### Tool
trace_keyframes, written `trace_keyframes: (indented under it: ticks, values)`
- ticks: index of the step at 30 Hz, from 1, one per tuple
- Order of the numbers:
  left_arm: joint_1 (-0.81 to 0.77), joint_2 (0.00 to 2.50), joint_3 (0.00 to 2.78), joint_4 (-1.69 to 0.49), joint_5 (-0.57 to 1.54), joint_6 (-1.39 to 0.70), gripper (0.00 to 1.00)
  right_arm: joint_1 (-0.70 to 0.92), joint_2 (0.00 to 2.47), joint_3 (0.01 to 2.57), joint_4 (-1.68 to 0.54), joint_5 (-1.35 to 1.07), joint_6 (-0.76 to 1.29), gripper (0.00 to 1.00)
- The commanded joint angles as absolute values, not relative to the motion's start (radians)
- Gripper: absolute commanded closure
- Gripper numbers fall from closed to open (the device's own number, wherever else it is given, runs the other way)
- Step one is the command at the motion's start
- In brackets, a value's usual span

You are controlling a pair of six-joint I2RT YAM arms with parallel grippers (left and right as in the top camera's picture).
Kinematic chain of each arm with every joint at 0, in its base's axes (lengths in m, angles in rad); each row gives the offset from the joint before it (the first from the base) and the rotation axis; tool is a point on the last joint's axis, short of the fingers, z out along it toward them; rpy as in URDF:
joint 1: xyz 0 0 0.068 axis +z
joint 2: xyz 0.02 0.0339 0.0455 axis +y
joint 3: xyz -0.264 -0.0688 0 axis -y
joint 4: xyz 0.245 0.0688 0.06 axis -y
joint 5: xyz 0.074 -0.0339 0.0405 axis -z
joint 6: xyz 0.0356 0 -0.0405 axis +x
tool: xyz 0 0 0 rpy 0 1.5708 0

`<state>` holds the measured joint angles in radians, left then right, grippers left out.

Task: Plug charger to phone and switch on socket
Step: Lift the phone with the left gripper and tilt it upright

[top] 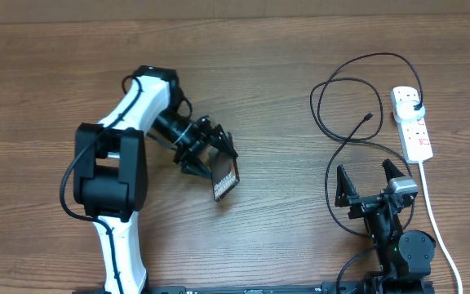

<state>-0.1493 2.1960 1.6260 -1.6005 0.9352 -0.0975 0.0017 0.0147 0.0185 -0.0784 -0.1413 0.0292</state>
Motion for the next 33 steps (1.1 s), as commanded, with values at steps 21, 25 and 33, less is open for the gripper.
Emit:
trace_keyframes:
  ticks: [21,25,33]
  values:
    - [-0.103,2.204,1.654,-1.63,1.056,-0.029,0.41,0.006,0.003,0.008,-0.073,-0.135,0.028,0.0]
    - [-0.103,2.204,1.654,-1.631,1.056,-0.029,0.42,0.006,0.003,0.008,-0.073,-0.135,0.028,0.0]
    - [-0.103,2.204,1.654,-1.629,1.06,-0.029,0.41,0.006,0.003,0.008,-0.073,-0.135,0.028,0.0]
